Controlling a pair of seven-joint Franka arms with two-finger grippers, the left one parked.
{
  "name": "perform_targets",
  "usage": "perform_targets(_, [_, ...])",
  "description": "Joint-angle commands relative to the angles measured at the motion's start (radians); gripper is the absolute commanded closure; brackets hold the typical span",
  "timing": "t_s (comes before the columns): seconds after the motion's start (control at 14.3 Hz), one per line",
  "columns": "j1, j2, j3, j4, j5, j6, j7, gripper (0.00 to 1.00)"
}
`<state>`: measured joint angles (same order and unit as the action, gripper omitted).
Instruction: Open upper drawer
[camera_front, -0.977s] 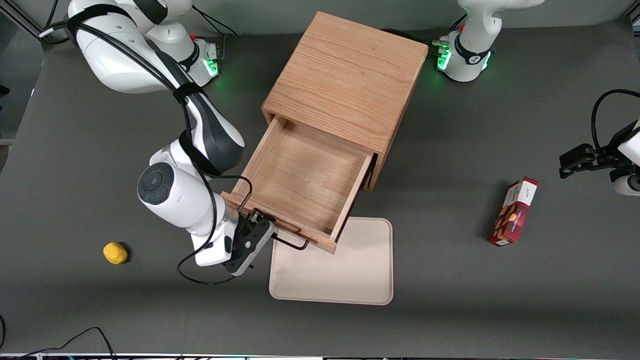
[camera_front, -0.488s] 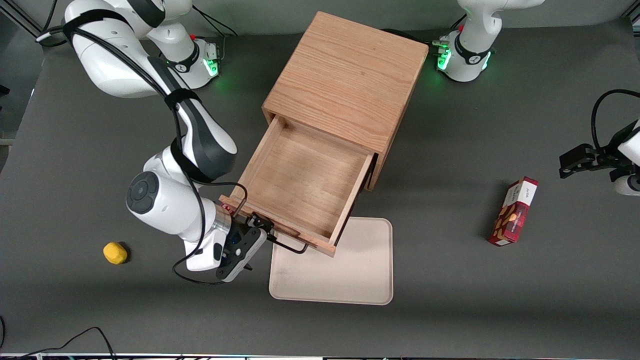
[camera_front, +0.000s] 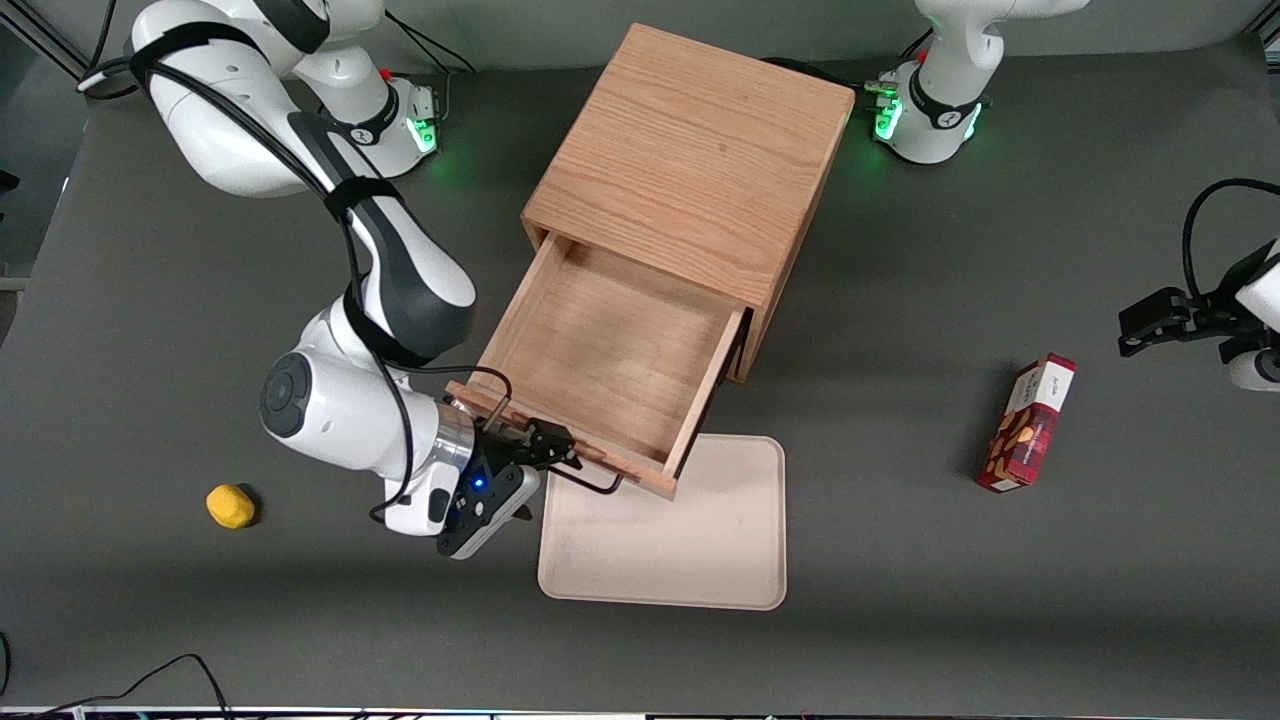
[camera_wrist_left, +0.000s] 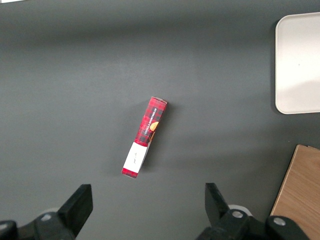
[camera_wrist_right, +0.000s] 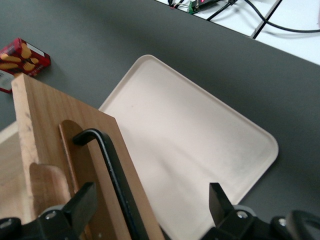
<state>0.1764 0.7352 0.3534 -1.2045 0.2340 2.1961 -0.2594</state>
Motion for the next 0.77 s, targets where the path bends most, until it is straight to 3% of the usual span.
perform_targets(0.0, [-0.009,-0.078,0.009,-0.010,0.031,-0.111,0.170,0.00])
perform_targets(0.28, [-0.087,-0.239,-0.014,-0.023,0.002,-0.270,0.285,0.00])
perform_targets(0.56, [-0.098,-0.458,-0.172,-0.099,-0.244,-0.455,0.281,0.00])
perform_targets(0.7, [-0.092,-0.581,-0.261,-0.221,-0.268,-0.447,0.310,0.00])
